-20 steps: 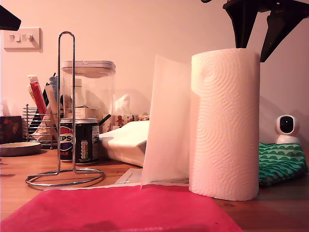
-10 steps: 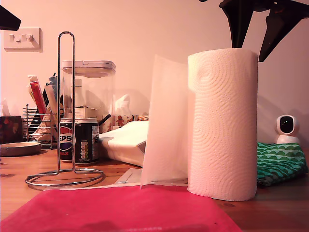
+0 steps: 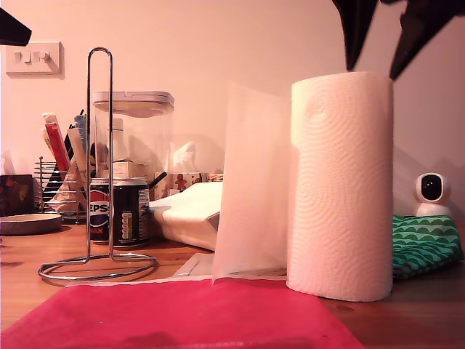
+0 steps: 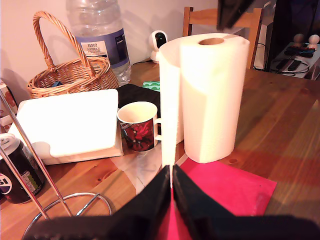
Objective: Insert the paper towel roll into the metallic stand.
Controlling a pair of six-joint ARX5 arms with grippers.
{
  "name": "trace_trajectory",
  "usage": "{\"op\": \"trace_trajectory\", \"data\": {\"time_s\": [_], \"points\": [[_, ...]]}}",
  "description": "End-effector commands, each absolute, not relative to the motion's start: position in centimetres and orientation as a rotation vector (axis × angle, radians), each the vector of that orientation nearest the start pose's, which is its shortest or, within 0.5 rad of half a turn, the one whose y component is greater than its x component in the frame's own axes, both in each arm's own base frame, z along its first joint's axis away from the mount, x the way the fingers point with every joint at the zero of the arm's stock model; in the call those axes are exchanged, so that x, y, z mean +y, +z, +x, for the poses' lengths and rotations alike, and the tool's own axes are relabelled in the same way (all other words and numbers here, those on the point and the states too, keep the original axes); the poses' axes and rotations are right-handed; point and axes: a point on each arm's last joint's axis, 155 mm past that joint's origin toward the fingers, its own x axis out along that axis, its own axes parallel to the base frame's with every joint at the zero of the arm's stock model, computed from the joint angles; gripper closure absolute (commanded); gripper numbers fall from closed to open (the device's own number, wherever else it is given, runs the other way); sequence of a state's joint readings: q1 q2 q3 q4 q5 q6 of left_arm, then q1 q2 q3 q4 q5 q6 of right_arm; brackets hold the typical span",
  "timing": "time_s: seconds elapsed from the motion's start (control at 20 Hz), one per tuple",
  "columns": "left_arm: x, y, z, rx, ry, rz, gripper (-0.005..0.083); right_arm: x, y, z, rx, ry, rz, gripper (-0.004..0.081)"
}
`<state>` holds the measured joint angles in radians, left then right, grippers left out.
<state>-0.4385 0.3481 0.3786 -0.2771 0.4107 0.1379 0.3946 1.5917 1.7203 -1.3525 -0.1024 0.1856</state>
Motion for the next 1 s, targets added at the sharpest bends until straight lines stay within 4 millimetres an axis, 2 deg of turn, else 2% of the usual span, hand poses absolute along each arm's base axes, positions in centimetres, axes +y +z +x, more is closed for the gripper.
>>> {"op": "trace_trajectory", "data": {"time_s": [0.0, 0.3, 0.65, 0.75, 0.95], "points": [[-17.1, 20.0, 19.0, 0.198, -0.866, 0.134, 0.0797, 15.4, 21.9, 31.1, 1.269, 0.325, -0.031, 0.0305], [-17.1, 20.0, 18.9, 0.197, -0.867, 0.133, 0.0797, 14.9, 21.4, 31.5, 1.273, 0.293, -0.052, 0.0306], [-17.1, 20.0, 18.9, 0.197, -0.868, 0.133, 0.0797, 14.6, 18.9, 32.2, 1.342, 0.249, -0.091, 0.0313], [-17.1, 20.0, 18.9, 0.197, -0.868, 0.133, 0.0797, 14.6, 18.8, 32.2, 1.344, 0.248, -0.093, 0.0316], [-17.1, 20.0, 18.9, 0.197, -0.868, 0.133, 0.0797, 14.6, 18.8, 32.3, 1.345, 0.248, -0.094, 0.0469]]}}
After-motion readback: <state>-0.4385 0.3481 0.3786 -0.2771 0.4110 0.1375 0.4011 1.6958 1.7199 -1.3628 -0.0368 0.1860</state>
